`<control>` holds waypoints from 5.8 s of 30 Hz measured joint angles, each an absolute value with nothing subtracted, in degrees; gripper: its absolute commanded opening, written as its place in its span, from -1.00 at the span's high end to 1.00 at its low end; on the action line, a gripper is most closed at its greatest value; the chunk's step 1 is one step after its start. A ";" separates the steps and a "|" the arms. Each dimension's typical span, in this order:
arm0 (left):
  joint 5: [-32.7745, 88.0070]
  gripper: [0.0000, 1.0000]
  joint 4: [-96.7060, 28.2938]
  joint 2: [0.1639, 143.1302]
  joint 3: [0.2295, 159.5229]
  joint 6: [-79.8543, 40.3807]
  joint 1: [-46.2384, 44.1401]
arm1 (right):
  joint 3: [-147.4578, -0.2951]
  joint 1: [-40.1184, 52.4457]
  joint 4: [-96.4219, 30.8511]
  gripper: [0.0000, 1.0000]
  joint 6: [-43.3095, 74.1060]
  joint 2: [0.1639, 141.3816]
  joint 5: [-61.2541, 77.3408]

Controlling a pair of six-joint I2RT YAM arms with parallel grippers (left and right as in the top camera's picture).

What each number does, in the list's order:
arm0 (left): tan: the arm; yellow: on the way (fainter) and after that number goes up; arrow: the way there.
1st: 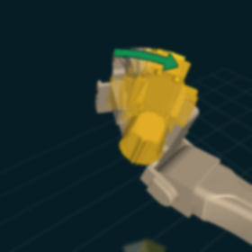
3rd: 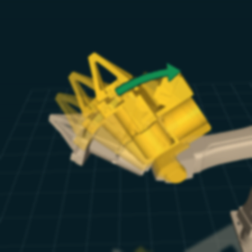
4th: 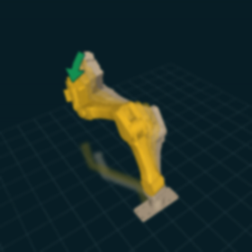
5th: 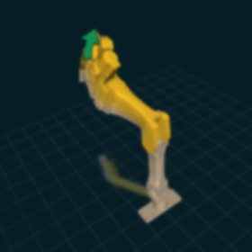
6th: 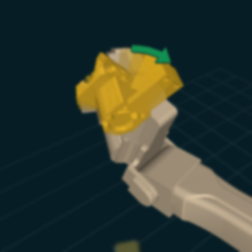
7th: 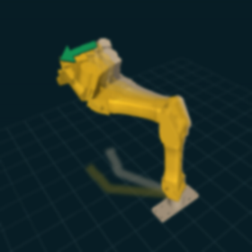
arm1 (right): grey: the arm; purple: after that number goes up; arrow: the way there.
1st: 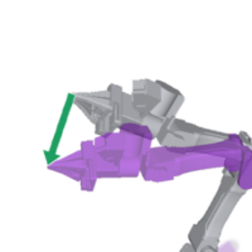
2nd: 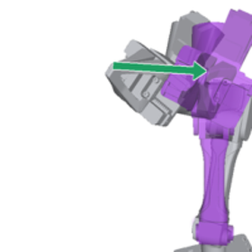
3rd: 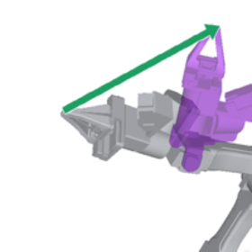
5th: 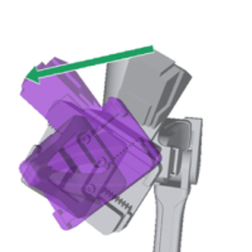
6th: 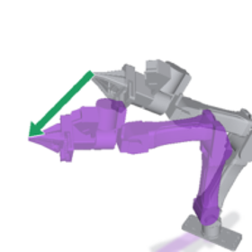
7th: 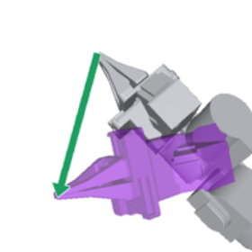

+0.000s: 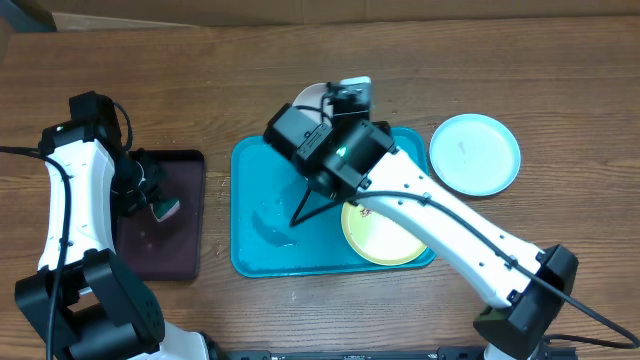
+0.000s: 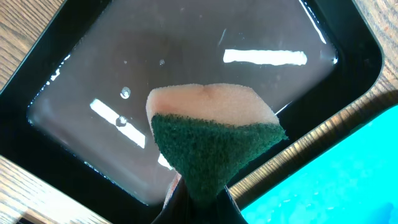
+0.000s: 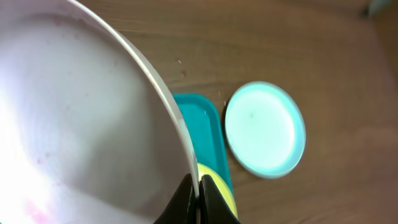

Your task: Clean dirty plates on tray and stack at the side

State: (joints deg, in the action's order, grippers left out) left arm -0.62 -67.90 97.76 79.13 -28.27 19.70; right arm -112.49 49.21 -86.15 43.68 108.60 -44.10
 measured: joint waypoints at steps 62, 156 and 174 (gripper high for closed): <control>-0.62 0.91 -66.83 97.78 79.09 -28.25 19.70 | -81.93 14.00 -73.01 -0.88 24.25 108.60 8.05; 21.10 0.91 -65.14 97.78 79.00 -9.26 -5.19 | -66.30 27.86 -31.16 0.93 23.46 110.61 19.05; 21.56 0.92 -51.09 107.37 72.44 -18.57 -20.16 | -66.30 27.86 -32.80 0.93 22.63 110.61 18.85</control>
State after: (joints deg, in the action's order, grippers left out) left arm 21.56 -51.09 107.37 72.44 -18.57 -20.16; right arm -66.30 27.86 -32.80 22.63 110.61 18.85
